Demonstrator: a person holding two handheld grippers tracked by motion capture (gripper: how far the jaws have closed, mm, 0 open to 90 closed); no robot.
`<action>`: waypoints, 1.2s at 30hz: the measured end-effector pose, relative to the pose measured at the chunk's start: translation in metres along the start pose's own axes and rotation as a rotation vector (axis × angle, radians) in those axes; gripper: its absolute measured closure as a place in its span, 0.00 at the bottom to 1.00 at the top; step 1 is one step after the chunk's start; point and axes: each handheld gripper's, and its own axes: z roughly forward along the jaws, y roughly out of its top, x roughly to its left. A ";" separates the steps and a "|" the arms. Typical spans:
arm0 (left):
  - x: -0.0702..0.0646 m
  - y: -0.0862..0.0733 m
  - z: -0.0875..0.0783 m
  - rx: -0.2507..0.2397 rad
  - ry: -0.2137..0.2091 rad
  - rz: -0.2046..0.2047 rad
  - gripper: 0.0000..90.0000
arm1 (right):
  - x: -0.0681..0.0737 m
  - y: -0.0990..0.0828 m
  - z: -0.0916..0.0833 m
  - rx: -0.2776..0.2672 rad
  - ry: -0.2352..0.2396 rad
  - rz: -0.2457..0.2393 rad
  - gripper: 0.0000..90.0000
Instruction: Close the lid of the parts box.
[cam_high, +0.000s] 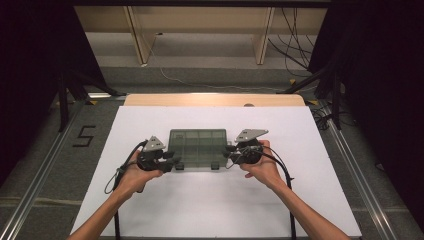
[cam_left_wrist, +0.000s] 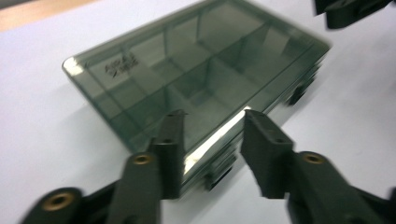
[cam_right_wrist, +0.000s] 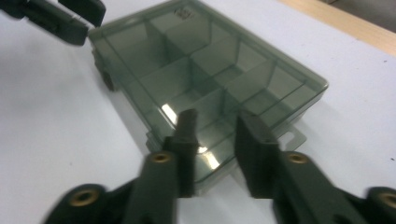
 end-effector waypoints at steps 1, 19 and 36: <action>-0.002 0.000 -0.001 -0.024 0.000 -0.014 0.55 | 0.000 0.001 -0.002 -0.004 0.001 0.020 0.65; -0.008 0.002 -0.017 -0.149 0.000 -0.052 0.29 | 0.015 0.006 -0.026 -0.179 -0.016 0.095 0.33; -0.025 -0.002 -0.038 -0.240 -0.010 -0.019 0.19 | 0.023 -0.002 -0.054 -0.250 -0.042 0.139 0.23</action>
